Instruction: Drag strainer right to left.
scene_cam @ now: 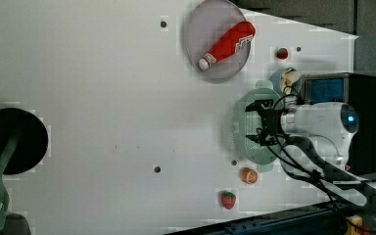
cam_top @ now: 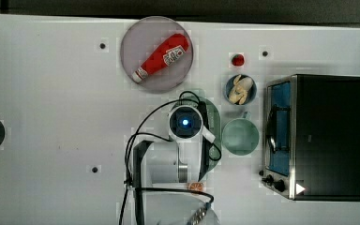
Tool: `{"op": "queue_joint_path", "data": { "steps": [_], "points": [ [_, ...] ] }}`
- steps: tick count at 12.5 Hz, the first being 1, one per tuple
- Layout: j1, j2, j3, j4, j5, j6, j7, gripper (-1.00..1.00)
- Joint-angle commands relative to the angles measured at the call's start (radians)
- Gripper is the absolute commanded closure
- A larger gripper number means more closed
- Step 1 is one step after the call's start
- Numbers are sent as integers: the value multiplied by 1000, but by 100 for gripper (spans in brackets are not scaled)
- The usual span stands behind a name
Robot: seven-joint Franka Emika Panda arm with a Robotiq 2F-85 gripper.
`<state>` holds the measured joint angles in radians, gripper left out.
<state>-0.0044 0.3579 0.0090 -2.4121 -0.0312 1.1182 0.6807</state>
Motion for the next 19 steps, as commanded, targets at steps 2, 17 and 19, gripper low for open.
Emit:
{"op": "queue_joint_path", "data": {
  "steps": [2, 17, 19],
  "points": [
    [17, 46, 14, 5, 18, 31, 84, -100],
    [252, 62, 80, 43, 75, 27, 388, -100],
    [296, 86, 84, 72, 77, 20, 415, -100]
  ]
}}
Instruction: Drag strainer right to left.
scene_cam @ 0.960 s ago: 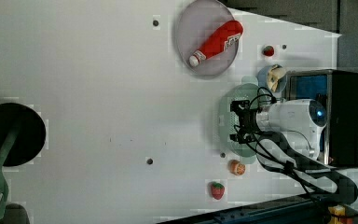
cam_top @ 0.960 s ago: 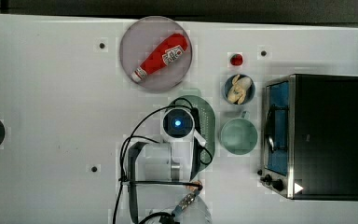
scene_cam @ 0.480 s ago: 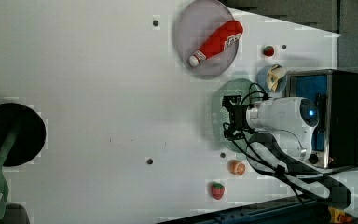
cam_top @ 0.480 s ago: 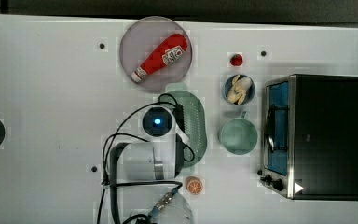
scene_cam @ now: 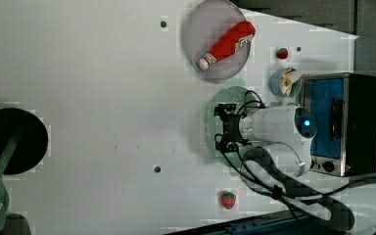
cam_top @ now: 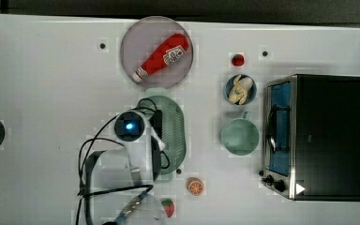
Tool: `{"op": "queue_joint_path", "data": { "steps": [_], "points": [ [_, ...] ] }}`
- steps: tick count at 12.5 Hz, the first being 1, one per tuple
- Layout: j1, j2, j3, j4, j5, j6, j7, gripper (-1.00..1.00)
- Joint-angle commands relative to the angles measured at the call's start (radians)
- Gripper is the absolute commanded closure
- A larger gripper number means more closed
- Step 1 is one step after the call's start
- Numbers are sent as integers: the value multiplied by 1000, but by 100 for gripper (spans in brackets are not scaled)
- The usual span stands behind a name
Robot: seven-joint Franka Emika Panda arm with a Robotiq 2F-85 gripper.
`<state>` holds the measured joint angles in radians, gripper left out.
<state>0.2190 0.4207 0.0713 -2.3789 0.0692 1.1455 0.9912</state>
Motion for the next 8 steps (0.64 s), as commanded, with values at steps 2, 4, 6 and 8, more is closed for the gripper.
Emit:
{"op": "queue_joint_path", "data": {
  "steps": [2, 4, 6, 8],
  "points": [
    [115, 52, 25, 84, -8, -13, 114, -100],
    [158, 76, 26, 131, 15, -24, 116, -100],
    [194, 96, 26, 176, 45, -50, 120, -100],
    [224, 115, 26, 214, 69, -73, 126, -100]
  ]
}}
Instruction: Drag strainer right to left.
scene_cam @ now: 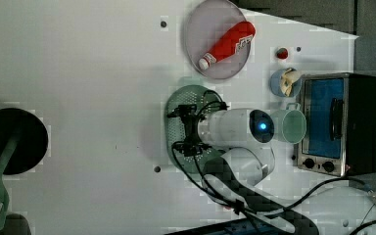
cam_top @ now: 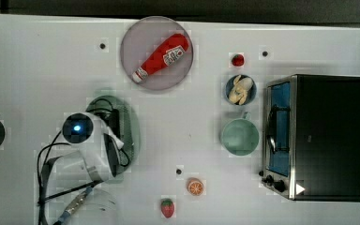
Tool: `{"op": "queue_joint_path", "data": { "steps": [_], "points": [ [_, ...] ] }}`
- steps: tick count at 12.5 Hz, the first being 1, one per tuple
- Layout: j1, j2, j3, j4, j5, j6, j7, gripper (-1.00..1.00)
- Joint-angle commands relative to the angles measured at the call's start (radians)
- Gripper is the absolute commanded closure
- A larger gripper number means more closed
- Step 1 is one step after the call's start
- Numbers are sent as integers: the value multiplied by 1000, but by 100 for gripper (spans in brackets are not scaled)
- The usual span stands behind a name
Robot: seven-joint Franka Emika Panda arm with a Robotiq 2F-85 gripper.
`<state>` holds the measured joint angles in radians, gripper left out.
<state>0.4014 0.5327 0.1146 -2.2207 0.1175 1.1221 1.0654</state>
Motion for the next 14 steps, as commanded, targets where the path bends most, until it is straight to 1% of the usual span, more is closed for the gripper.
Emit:
{"op": "queue_joint_path", "data": {
  "steps": [1, 3, 7, 10, 14],
  "points": [
    [55, 14, -17, 75, 30, -57, 59, -100],
    [82, 35, -17, 111, 37, -66, 85, -100],
    [136, 71, -17, 173, 37, -78, 198, -100],
    [172, 96, -17, 220, 40, -85, 199, -100],
    [212, 127, -17, 273, 111, -85, 198, -100]
  ]
}}
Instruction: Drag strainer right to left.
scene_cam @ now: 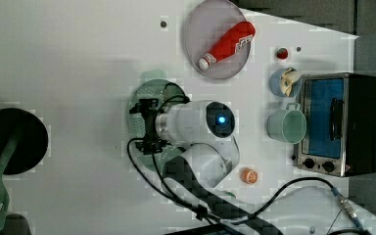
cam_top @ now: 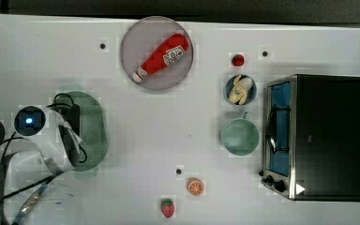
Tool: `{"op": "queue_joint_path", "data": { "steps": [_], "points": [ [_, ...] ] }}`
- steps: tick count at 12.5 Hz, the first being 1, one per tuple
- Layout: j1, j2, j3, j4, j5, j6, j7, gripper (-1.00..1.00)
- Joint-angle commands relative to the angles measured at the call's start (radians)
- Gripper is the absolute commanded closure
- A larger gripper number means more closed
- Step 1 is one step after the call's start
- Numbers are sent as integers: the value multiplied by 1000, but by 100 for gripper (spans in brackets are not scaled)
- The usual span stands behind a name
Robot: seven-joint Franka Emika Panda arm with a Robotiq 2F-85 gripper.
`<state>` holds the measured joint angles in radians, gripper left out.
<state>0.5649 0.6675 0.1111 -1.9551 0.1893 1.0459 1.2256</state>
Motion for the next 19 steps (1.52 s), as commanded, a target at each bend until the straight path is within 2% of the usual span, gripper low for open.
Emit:
{"op": "queue_joint_path", "data": {
  "steps": [1, 7, 10, 14, 19],
  "points": [
    [57, 2, -13, 25, 46, -8, 38, -100],
    [91, 44, -16, 94, 65, -15, 42, -100],
    [91, -1, -38, 91, 49, -42, -42, -100],
    [87, -191, -126, 87, 43, -248, -322, -100],
    [71, -490, -382, 93, 29, -476, -638, -100]
  ]
}}
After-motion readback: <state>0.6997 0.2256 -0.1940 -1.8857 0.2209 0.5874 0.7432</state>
